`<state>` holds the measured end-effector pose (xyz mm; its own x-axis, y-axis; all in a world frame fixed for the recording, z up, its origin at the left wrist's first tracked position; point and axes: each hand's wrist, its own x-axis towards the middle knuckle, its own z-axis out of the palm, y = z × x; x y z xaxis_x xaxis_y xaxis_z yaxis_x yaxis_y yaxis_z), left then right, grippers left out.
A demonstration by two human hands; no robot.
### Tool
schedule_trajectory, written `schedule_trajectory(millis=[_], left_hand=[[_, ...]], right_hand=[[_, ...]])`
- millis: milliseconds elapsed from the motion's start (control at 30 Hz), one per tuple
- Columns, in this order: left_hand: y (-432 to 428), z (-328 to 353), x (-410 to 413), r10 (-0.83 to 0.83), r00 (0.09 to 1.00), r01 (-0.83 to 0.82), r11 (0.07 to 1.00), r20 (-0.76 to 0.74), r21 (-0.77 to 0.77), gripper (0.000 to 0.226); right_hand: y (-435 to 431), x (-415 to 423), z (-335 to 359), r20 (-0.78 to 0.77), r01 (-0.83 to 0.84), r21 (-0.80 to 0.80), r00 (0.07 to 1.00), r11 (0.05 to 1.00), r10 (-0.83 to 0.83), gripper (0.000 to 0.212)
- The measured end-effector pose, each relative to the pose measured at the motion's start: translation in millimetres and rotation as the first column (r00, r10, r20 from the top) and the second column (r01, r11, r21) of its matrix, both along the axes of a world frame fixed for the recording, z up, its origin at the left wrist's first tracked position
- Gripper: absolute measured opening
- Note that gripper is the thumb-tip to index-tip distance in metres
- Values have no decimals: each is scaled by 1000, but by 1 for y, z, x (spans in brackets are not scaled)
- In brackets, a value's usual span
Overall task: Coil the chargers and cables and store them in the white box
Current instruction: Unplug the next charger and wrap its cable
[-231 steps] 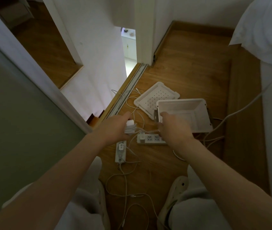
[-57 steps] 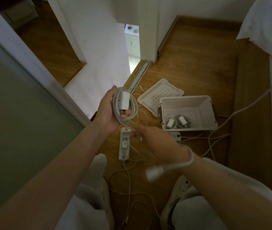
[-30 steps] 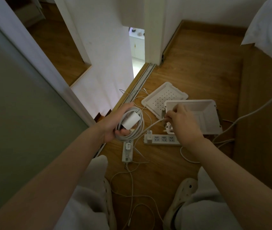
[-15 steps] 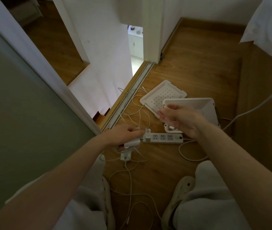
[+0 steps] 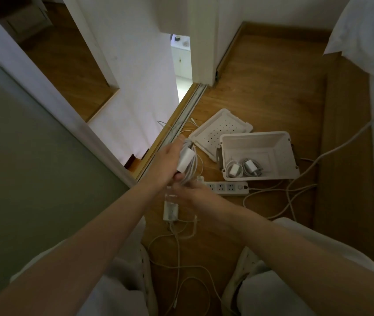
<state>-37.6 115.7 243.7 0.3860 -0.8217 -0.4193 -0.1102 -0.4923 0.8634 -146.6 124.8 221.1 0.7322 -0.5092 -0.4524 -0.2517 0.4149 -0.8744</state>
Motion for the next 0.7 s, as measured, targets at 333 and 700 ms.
schedule_trajectory(millis=[333,700], left_hand=[[3,14,24,-356,903,344,935,-242,-93,56],[11,-2,33,-611,669,588,783,422,202,34]], right_hand=[[-39,-24,-4,-330,-351,-539,924,765,191,28],[-65,-44,6,-521,-429,-796,845,427,-122,28]])
